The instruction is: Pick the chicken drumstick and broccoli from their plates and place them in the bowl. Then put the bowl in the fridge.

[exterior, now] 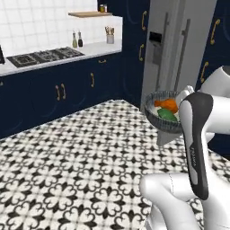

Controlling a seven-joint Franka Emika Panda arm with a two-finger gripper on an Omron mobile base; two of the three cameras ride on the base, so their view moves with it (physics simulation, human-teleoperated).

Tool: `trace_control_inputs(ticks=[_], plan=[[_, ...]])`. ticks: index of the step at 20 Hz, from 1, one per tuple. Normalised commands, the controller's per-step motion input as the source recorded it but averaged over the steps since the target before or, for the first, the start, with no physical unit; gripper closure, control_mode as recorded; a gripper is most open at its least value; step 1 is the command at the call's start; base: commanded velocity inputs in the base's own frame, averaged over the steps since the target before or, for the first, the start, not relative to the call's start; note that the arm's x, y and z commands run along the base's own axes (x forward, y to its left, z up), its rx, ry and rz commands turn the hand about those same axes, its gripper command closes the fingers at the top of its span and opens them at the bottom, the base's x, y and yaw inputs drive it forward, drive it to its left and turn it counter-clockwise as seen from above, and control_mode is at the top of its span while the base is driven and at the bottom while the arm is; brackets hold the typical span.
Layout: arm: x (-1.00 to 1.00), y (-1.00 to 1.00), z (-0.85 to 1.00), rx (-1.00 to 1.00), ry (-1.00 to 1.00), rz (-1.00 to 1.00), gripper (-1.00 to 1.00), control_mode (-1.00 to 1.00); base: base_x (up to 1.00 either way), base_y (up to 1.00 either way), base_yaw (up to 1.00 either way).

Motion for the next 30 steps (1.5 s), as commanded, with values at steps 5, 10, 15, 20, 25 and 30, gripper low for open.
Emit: trace_control_inputs(ticks=[5,10,15,20,25,30], plan=[[0.00,0.00,0.00,0.00,0.00,0.00,1.00,1.00,1.00,0.96,-0.61],[0.00,0.00,0.00,0.00,0.00,0.00,1.00,1.00,1.00,1.00,-0.56],[0.00,0.00,0.00,0.00,0.00,0.00,1.00,1.00,0.78,1.00,-0.47],[0.00,0.00,0.00,0.00,0.00,0.00,1.00,1.00,0.52,0.98,-0.42],[0.00,0.00,0.00,0.00,0.00,0.00,1.00,1.00,0.55,0.99,-0.39],[0.00,0.00,0.00,0.00,0.00,0.00,1.00,1.00,0.61,1.00,-0.45]])
